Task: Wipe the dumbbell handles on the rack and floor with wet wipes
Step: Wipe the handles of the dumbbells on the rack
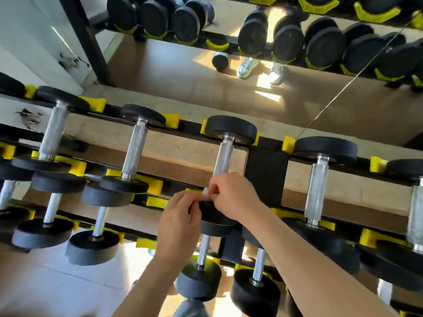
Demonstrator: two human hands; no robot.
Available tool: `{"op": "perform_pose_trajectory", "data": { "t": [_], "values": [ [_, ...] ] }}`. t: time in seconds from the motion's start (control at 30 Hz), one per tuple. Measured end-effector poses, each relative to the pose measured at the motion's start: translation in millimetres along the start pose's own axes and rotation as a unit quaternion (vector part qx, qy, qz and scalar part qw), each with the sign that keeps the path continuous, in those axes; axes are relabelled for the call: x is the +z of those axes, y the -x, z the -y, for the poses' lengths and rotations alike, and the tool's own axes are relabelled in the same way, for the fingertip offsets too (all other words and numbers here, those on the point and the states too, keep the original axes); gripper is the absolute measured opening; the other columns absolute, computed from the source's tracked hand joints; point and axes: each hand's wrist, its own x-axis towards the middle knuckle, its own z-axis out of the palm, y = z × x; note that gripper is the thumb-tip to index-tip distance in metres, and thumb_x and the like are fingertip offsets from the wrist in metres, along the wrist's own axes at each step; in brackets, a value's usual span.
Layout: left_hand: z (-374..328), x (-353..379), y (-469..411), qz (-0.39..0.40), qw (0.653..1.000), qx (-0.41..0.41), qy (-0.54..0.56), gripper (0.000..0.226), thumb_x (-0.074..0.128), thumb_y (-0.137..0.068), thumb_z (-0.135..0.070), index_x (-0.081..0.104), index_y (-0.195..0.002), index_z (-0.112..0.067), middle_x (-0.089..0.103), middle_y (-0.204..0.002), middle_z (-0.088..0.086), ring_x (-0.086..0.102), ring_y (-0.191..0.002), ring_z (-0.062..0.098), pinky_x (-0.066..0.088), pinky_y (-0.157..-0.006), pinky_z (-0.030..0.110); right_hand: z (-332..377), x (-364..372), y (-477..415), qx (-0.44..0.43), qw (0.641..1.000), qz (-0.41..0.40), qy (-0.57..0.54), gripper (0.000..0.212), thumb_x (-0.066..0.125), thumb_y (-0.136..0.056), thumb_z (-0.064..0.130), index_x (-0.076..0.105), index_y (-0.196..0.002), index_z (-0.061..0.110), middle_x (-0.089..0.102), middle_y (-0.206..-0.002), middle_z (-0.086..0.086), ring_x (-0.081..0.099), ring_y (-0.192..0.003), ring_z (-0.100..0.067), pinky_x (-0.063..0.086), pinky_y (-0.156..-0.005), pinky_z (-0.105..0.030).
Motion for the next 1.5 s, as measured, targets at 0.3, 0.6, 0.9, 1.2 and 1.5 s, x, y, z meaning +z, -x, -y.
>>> {"op": "perform_pose_trajectory", "data": {
  "t": [0.3,0.6,0.9,1.2,1.5],
  "values": [
    [-18,11,16,-0.037,0.998,-0.056,-0.014,0.023,0.052,-0.095,-0.010,0.067,-0.107,-0.023,0.055,-0.110,-0.016,0.048,-0.094,-0.003,0.034,-0.077,-0.001,-40,-10,19,-0.044,0.999,0.017,0.008,0.010,0.059,-0.092,0.028,0.067,-0.091,0.022,0.064,-0.085,0.004,0.063,-0.082,-0.016,0.047,-0.066,-0.028],
    [-25,6,13,-0.032,0.994,-0.102,-0.034,0.027,0.048,-0.097,-0.010,0.061,-0.103,-0.033,0.053,-0.110,-0.019,0.046,-0.096,-0.001,0.033,-0.073,-0.004,-53,-6,-20,-0.166,0.963,-0.214,0.014,0.009,0.061,-0.089,0.014,0.064,-0.083,0.007,0.064,-0.077,-0.007,0.061,-0.062,-0.021,0.045,-0.047,-0.027],
    [-53,18,-35,-0.046,0.996,0.006,-0.075,0.030,0.056,-0.092,-0.011,0.071,-0.113,-0.027,0.066,-0.115,-0.014,0.057,-0.097,-0.001,0.035,-0.072,-0.003,-42,14,-53,0.129,0.862,-0.371,-0.320,0.009,0.064,-0.090,0.015,0.072,-0.087,0.013,0.071,-0.082,0.000,0.066,-0.076,-0.013,0.055,-0.070,-0.029],
    [-52,48,-101,-0.045,0.990,0.119,-0.057,0.023,0.062,-0.091,-0.020,0.069,-0.112,-0.026,0.065,-0.117,-0.004,0.065,-0.088,0.014,0.056,-0.074,0.033,-34,-4,-49,0.184,0.744,-0.286,-0.575,0.019,0.062,-0.092,0.008,0.074,-0.080,0.018,0.072,-0.074,0.005,0.066,-0.070,-0.006,0.054,-0.068,-0.024],
    [-46,53,-101,-0.097,0.978,0.167,-0.082,0.025,0.063,-0.087,-0.014,0.069,-0.111,-0.012,0.068,-0.112,-0.001,0.064,-0.089,0.013,0.055,-0.072,0.027,-25,-23,-41,0.190,0.693,-0.226,-0.657,0.021,0.068,-0.085,0.000,0.075,-0.087,0.020,0.075,-0.087,0.003,0.070,-0.080,-0.004,0.055,-0.078,-0.020]
  ]
}}
